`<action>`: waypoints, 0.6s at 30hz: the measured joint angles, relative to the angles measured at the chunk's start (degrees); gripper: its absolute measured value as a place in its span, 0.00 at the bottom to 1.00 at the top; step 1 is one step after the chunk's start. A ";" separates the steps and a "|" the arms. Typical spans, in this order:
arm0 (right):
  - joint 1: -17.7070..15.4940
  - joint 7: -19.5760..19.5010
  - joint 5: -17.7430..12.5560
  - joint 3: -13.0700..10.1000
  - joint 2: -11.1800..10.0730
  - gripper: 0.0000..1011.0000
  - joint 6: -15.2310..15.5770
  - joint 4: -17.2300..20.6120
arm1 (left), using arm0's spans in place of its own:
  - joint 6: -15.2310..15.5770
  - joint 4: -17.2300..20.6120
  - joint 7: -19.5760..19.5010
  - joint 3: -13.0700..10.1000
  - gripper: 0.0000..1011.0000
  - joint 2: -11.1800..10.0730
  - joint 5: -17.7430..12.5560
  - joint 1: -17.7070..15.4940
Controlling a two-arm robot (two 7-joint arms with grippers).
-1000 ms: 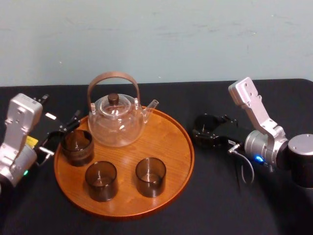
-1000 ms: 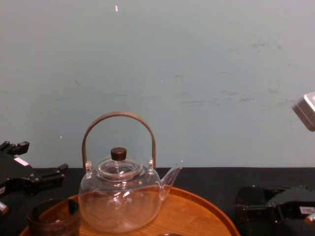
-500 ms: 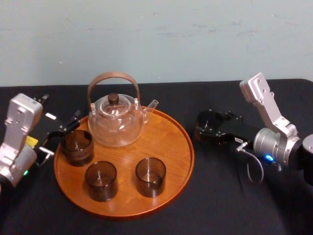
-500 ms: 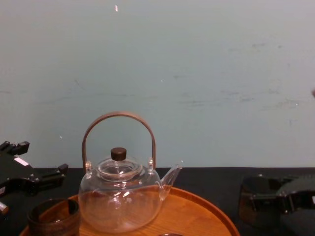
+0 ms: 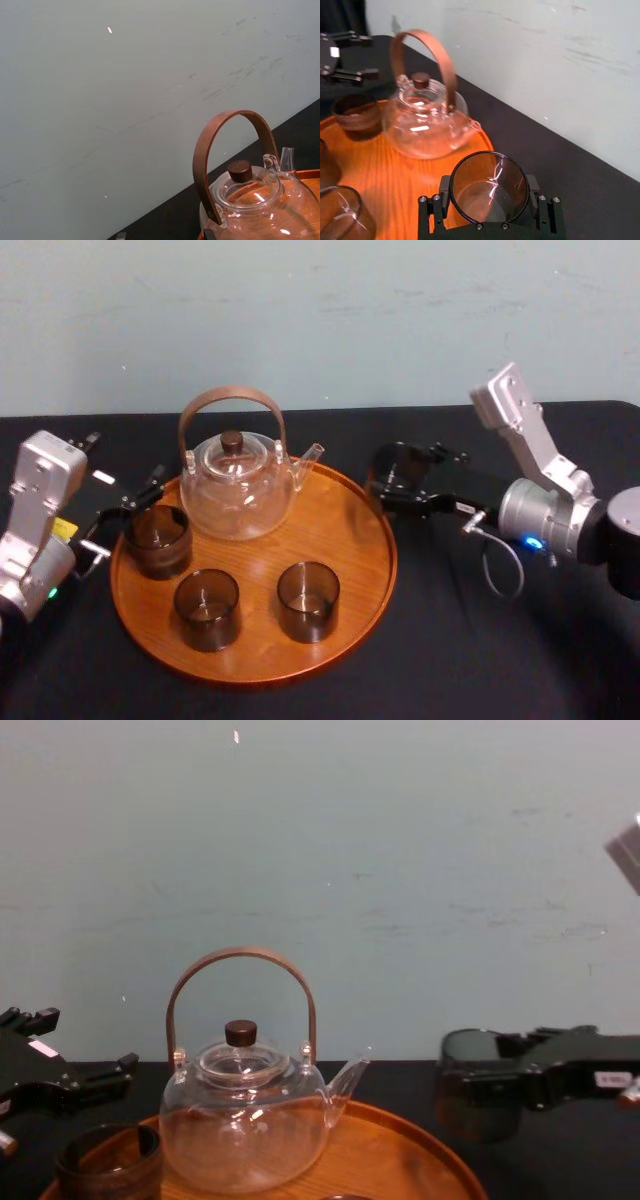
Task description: Pick up the glass from the table and place it on the tray.
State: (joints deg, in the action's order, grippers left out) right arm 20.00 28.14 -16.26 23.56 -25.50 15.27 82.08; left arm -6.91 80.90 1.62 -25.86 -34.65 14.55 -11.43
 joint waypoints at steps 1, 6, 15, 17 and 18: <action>0.55 0.30 0.03 0.65 0.19 0.90 -0.14 -0.24 | 0.00 0.00 0.00 0.00 0.99 0.00 0.00 0.00; 2.16 1.18 0.23 2.61 0.82 0.90 -0.58 -1.39 | 0.00 0.00 0.00 0.00 0.99 0.00 0.00 0.00; 4.70 3.02 0.72 5.99 2.01 0.90 -1.30 -3.79 | 0.00 0.00 0.00 0.00 0.99 0.00 0.00 0.00; 4.94 3.31 0.73 6.46 2.17 0.90 -1.39 -4.14 | 0.00 0.00 0.00 0.00 0.99 0.00 0.00 0.00; 5.15 3.55 0.72 6.90 2.32 0.90 -1.50 -4.45 | 0.00 0.00 0.00 0.00 0.99 0.00 0.00 0.00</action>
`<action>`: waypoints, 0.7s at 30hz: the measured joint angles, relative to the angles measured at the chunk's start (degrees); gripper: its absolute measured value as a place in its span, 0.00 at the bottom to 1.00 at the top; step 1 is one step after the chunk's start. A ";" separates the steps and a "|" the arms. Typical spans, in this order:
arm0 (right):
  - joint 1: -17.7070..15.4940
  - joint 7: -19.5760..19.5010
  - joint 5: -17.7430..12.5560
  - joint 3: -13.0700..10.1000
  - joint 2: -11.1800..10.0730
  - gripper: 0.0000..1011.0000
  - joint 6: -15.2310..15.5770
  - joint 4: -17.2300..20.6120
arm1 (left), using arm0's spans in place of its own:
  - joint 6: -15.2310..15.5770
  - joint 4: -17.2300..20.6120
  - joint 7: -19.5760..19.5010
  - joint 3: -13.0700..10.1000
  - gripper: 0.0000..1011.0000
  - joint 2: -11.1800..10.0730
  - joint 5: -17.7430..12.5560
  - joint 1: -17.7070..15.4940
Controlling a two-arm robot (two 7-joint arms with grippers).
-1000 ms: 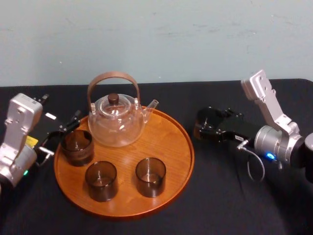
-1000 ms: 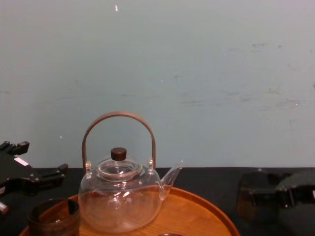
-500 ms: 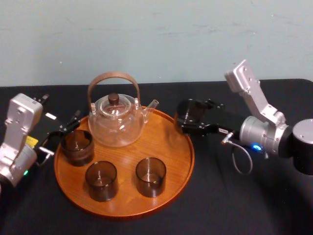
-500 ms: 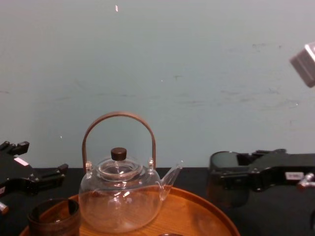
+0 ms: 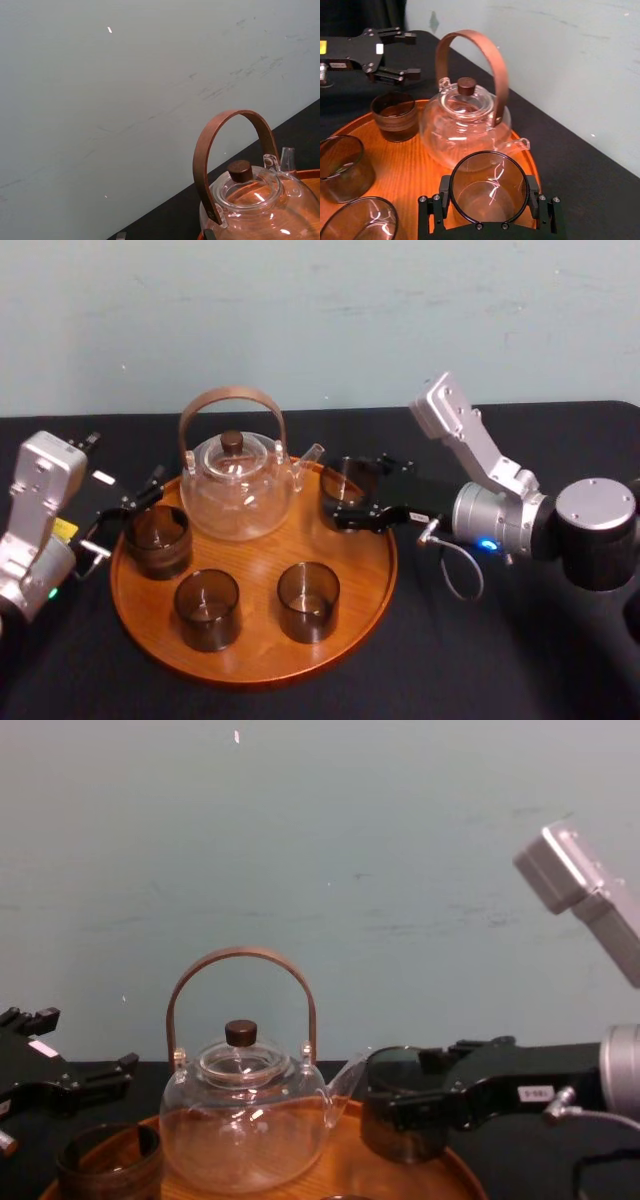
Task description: Pick up the glass from the table and place it on the tray.
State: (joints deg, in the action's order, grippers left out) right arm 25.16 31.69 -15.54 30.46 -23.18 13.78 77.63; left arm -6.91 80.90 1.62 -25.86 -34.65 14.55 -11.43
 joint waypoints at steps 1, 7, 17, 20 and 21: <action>0.09 0.10 0.00 0.19 0.07 0.90 -0.06 -0.13 | 0.00 0.00 0.00 0.00 0.99 0.00 0.00 0.00; 0.90 0.70 0.01 1.61 0.64 0.90 -0.54 -1.72 | 0.00 0.00 0.00 0.00 0.99 0.00 0.00 0.00; 2.27 0.89 0.14 2.76 1.93 0.90 -1.60 -5.56 | 0.00 0.00 0.00 0.00 0.99 0.00 0.00 0.00; 2.69 0.98 0.20 2.98 2.38 0.90 -1.98 -7.03 | 0.00 0.00 0.00 0.00 0.99 0.00 0.00 0.00; 2.74 1.01 0.20 3.02 2.45 0.90 -2.03 -7.25 | 0.00 0.00 0.00 0.00 0.99 0.00 0.00 0.00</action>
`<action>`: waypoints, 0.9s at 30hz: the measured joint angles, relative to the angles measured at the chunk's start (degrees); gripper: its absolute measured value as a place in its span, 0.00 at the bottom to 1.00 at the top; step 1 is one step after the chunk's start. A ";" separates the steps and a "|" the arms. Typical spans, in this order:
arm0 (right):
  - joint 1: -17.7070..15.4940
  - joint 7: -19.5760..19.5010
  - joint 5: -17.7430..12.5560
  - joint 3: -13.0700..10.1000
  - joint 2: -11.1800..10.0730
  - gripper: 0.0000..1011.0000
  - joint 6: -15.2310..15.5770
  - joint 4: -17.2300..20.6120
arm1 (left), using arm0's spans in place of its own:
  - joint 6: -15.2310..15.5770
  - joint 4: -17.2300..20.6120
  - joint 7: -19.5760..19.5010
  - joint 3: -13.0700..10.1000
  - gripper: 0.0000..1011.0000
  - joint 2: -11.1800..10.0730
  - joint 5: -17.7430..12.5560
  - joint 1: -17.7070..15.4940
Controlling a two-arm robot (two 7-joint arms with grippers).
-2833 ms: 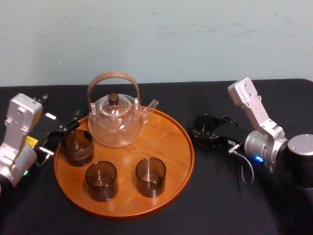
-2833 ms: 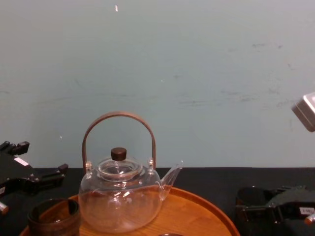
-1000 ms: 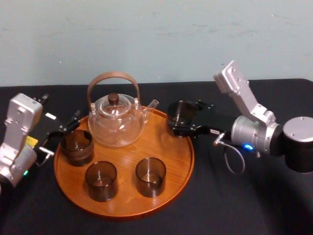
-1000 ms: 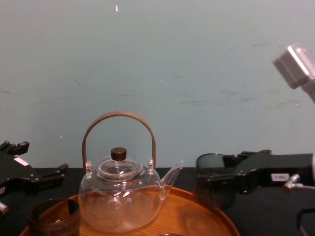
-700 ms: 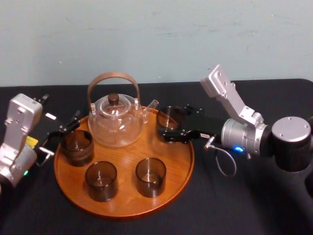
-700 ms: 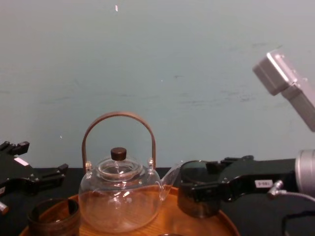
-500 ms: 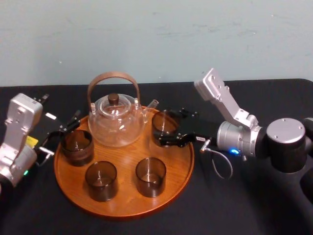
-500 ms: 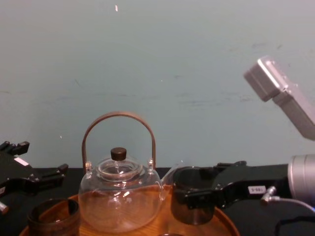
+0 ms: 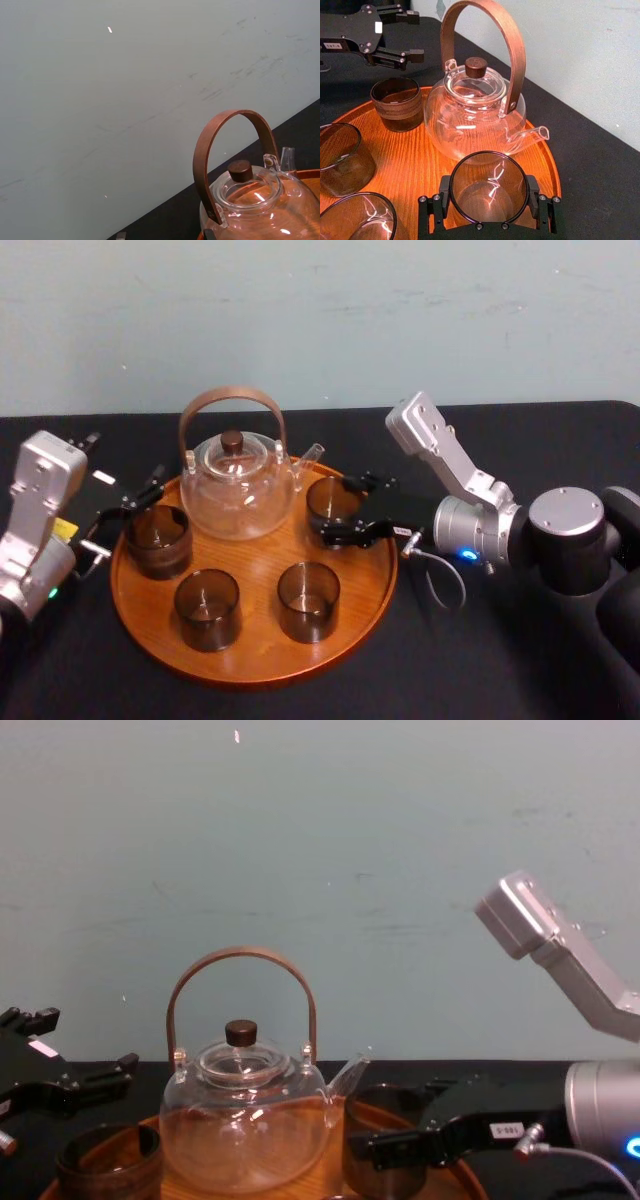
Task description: Pick up the glass from the table and place it on the tray.
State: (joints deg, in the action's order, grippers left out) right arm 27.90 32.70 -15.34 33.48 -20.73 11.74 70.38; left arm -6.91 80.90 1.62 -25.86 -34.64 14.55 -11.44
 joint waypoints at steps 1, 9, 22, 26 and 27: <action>0.13 0.09 0.01 0.09 0.13 0.90 -0.13 -0.47 | 0.00 0.00 0.00 0.00 0.99 0.00 -0.01 0.00; 0.43 0.51 0.00 0.29 0.39 0.90 -0.34 -2.00 | 0.00 0.00 0.00 0.00 0.99 0.00 0.00 0.00; 0.19 0.27 0.27 0.51 0.29 0.90 -0.26 -2.41 | 0.00 0.00 0.00 0.00 0.99 0.00 0.00 0.01; 0.19 0.27 0.24 0.50 0.30 0.90 -0.24 -2.41 | 0.00 0.00 0.00 0.00 0.99 0.00 0.00 0.00; 0.19 0.27 0.22 0.49 0.31 0.90 -0.24 -2.41 | 0.00 0.00 0.00 0.00 0.99 0.00 0.00 0.00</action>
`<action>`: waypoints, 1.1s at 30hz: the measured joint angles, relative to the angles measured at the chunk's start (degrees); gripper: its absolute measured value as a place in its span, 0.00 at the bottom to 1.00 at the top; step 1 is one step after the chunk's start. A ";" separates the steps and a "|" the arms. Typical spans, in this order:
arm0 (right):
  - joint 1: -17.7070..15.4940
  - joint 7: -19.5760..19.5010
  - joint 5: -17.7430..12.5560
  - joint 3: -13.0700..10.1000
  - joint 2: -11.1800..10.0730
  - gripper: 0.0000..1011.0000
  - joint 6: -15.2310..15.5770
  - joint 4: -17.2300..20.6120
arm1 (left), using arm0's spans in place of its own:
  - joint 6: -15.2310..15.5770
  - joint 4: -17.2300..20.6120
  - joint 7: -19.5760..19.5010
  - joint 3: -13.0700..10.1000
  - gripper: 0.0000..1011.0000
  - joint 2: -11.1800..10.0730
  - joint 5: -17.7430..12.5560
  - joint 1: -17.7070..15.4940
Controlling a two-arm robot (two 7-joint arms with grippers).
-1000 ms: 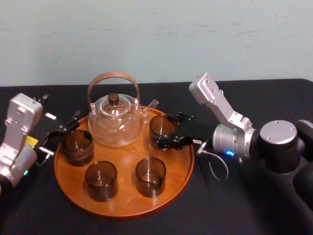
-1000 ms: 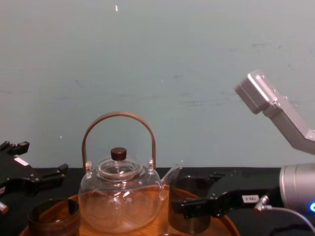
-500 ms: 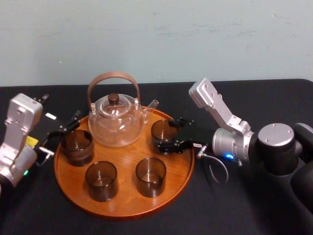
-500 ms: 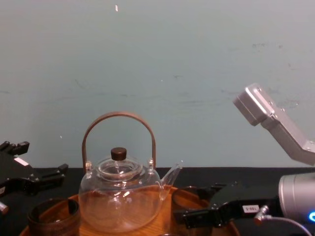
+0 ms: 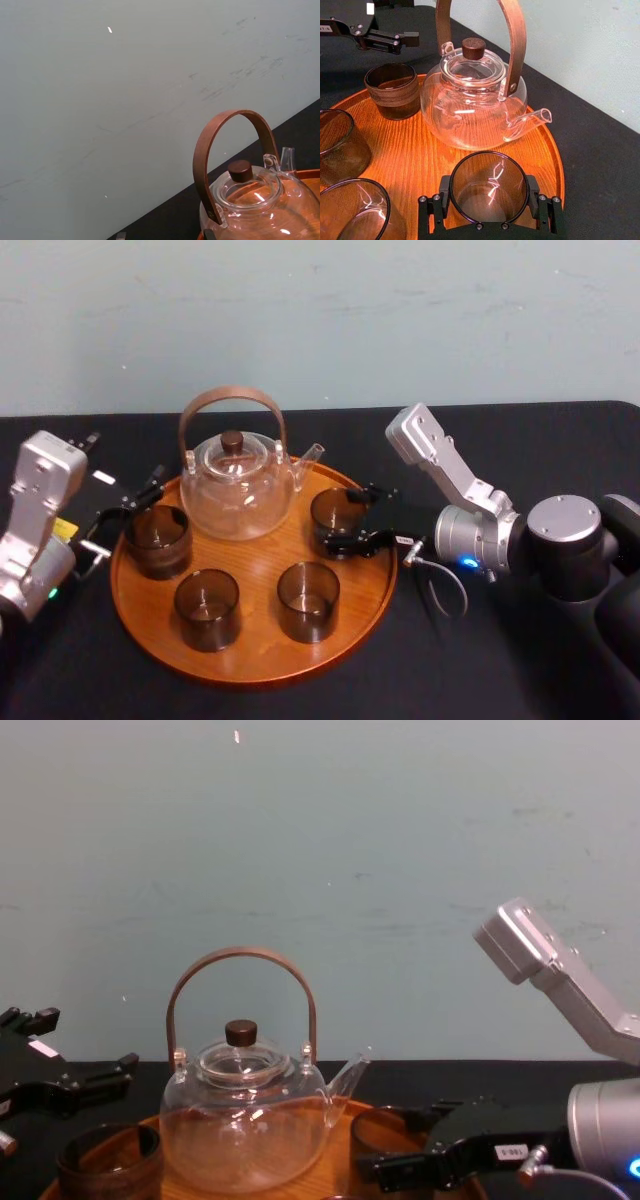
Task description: Pick up the glass from the table and place it on the tray.
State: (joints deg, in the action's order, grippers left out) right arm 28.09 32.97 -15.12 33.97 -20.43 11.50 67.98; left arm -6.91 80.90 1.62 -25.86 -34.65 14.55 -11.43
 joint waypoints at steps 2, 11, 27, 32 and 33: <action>0.00 0.00 -0.01 -0.01 0.01 0.90 0.01 0.00 | 0.00 0.00 0.00 0.00 0.99 0.00 0.00 0.00; 0.01 0.03 -0.07 -0.06 0.04 0.99 0.04 -0.05 | 0.00 0.00 0.00 0.00 0.99 0.00 0.00 0.00; 0.00 0.04 -0.15 -0.10 0.03 0.99 0.04 -0.11 | 0.00 0.00 0.00 0.00 0.99 0.00 0.00 0.00; -0.41 0.31 -0.54 -0.39 -0.42 0.99 0.04 0.49 | 0.00 0.00 0.00 0.00 0.99 0.00 0.00 0.00; -0.68 0.40 -0.75 -0.55 -0.66 0.99 0.04 0.84 | 0.00 0.00 0.00 0.00 0.99 0.00 0.00 0.00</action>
State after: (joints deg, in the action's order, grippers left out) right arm 27.41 33.37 -15.86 33.43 -21.09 11.54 68.81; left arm -6.91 80.90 1.62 -25.86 -34.65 14.55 -11.43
